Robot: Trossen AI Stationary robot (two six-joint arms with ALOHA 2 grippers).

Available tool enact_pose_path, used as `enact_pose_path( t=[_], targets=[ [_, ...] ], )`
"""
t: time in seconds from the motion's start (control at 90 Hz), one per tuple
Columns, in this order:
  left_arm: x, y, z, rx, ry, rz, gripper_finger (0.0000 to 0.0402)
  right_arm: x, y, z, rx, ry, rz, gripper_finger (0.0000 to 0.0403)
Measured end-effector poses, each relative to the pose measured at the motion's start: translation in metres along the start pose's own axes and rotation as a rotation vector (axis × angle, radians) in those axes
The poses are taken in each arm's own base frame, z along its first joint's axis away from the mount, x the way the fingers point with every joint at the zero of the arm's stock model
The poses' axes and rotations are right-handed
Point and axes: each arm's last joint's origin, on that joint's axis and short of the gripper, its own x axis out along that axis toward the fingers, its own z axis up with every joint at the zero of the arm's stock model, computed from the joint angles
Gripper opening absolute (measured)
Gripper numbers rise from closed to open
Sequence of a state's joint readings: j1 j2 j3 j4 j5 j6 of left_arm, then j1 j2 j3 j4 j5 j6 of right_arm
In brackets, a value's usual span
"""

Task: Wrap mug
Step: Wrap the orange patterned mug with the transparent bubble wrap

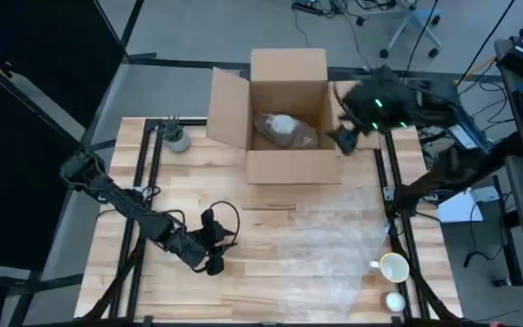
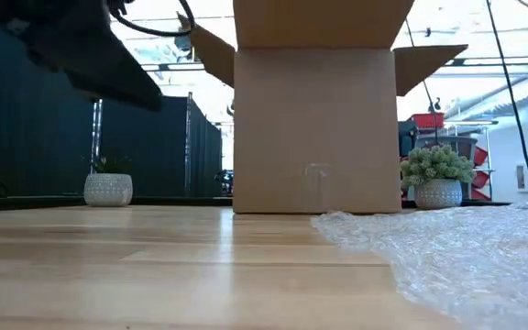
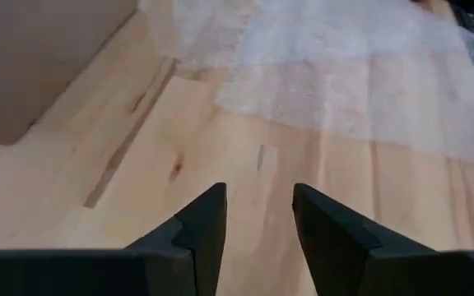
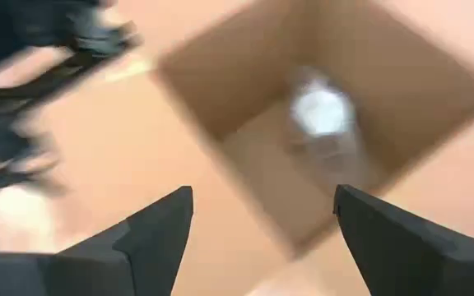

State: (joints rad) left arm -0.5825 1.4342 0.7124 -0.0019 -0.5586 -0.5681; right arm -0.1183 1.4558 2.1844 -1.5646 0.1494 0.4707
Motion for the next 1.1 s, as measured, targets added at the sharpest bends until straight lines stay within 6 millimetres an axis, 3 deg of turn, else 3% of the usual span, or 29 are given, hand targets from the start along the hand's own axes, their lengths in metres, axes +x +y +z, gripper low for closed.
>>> enact_pose_path(
  t=[0.089,0.233,0.489,0.667,0.856,1.1],
  targets=[
    [0.006,-0.002,0.005,0.031,-0.004,-0.096,0.0130,-0.010,0.019,-0.023,-0.009,0.050,0.096,0.0283],
    [0.021,-0.006,0.012,0.046,-0.052,-0.229,0.0130,-0.009,0.037,-0.061,-0.022,0.089,0.064,0.0283],
    [0.055,-0.002,0.005,0.012,-0.041,-0.249,0.0130,0.026,0.066,-0.132,0.008,0.260,-0.005,0.0283],
    [0.069,-0.006,0.001,0.020,-0.017,-0.232,0.0130,0.073,0.086,-0.186,-0.030,0.294,-0.042,0.0283],
    [0.071,-0.006,0.002,0.020,-0.016,-0.230,0.0130,0.142,0.096,-0.234,-0.127,0.271,0.030,0.0283],
    [0.070,-0.005,0.001,0.027,0.003,-0.229,0.0130,0.228,0.085,-0.259,-0.286,0.202,0.061,0.0282]
  ],
)
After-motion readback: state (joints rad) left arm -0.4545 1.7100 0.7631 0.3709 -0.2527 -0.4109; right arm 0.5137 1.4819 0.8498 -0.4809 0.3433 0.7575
